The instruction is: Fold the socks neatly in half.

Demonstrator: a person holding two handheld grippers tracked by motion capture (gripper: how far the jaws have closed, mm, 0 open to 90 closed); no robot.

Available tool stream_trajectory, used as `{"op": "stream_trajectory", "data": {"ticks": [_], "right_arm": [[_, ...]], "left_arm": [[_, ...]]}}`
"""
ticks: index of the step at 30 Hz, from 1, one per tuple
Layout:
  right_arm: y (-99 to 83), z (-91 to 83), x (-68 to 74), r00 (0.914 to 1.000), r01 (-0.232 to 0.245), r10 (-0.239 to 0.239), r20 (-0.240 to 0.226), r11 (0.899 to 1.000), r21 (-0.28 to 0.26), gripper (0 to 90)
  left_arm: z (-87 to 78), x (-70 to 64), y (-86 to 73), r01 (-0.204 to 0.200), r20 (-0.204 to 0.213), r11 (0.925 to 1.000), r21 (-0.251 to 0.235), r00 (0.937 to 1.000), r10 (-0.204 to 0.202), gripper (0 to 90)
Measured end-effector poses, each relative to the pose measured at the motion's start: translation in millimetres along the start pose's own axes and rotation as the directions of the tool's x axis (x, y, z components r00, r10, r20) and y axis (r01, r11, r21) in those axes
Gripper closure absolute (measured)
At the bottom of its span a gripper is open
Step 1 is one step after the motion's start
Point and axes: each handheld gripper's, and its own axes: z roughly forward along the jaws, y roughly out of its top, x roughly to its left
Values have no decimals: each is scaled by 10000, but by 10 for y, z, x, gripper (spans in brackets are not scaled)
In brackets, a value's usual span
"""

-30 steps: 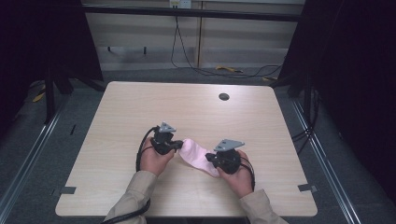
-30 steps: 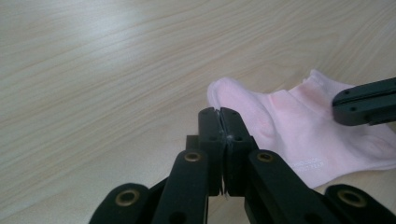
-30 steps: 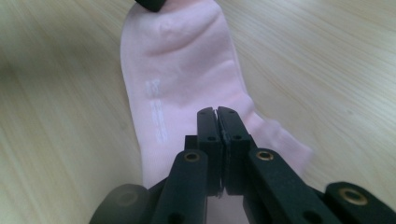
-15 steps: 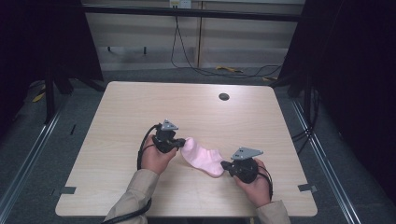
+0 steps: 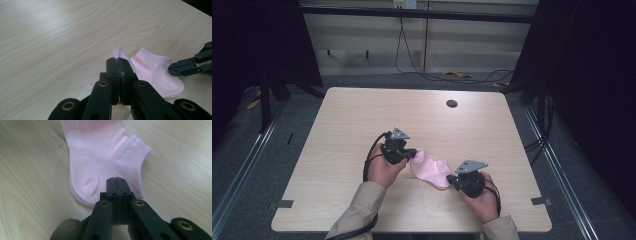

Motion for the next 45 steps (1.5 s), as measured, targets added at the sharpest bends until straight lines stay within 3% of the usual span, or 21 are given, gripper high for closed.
{"op": "stream_trajectory", "data": {"ticks": [16,25,36,41,45], "right_arm": [[34,34,72,9998,-82,81,-192,9999,-68,900],[32,47,62,9995,-176,172,-247,9997,-154,900],[37,57,82,9994,-189,183,-277,9996,-216,900],[50,-92,-15,9995,-316,313,-61,9968,-729,900],[-32,-133,-110,9982,-507,523,288,9974,-520,900]], "left_arm": [[35,-235,67,-307,548,9995,-38,9980,309,890],[127,-386,32,-325,956,9995,59,9949,318,890],[242,-524,24,-641,1232,9975,292,9906,601,890],[273,-517,-3,-590,1241,9977,332,9908,544,890],[288,-533,-8,-640,1265,9972,380,9902,587,890]]}}
